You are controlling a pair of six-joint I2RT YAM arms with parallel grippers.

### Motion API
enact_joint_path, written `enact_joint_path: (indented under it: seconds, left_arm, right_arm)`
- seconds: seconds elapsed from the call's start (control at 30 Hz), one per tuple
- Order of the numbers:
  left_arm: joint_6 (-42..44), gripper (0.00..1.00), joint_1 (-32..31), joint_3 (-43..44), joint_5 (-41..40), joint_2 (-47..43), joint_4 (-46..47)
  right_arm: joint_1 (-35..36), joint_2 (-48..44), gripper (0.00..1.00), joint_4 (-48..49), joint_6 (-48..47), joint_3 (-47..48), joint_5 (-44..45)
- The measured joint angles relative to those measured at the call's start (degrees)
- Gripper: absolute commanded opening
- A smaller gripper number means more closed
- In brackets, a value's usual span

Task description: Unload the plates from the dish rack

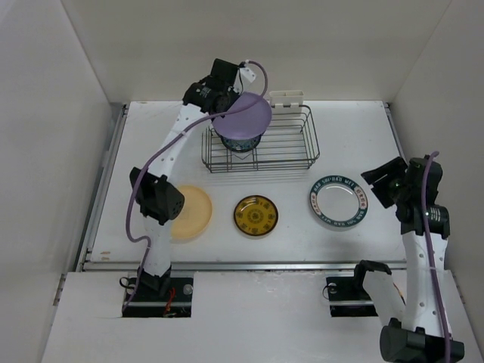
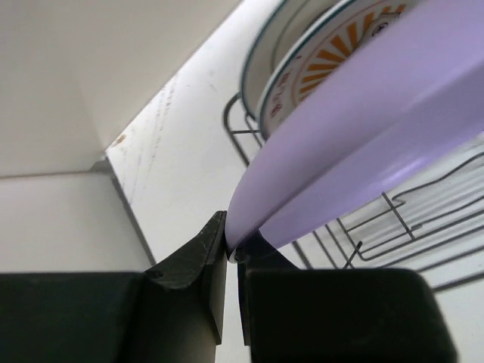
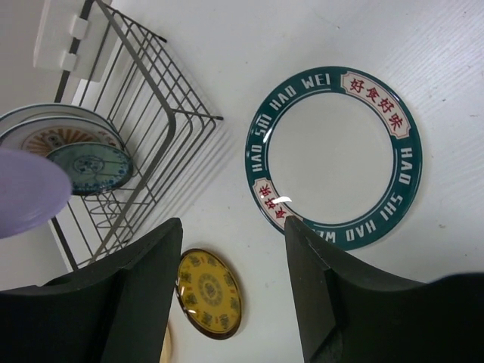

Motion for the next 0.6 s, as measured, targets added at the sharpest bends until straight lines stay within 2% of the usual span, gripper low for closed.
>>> enact_joint_path:
  seconds: [0.2,0.37,0.47,0.6]
  left_arm:
    - [-1.8,0.0,-0.2,-0.3,-2.3,-8.7,-1.2]
    - [-2.9,0.0,1.1,-0.3,-1.3,-13.4,-8.6]
    - [-3.3,0.0,4.6,-4.5,0.7,-18.4,-14.4]
    - [-2.5,0.0,12.7,-13.6,4.4,-27.4,-24.0]
  right_arm:
    - [1.3,2.3,0.62,2.4,-0.8,0.2,-0.8]
    - [3.0,6.5,0.62,6.5,-1.0,2.6,-2.4]
    - [5.6,10.2,0.64,11.6,-2.5,5.7,-2.8]
    - [13.1,17.5,0.64,18.1,-7.0,12.6,-3.6]
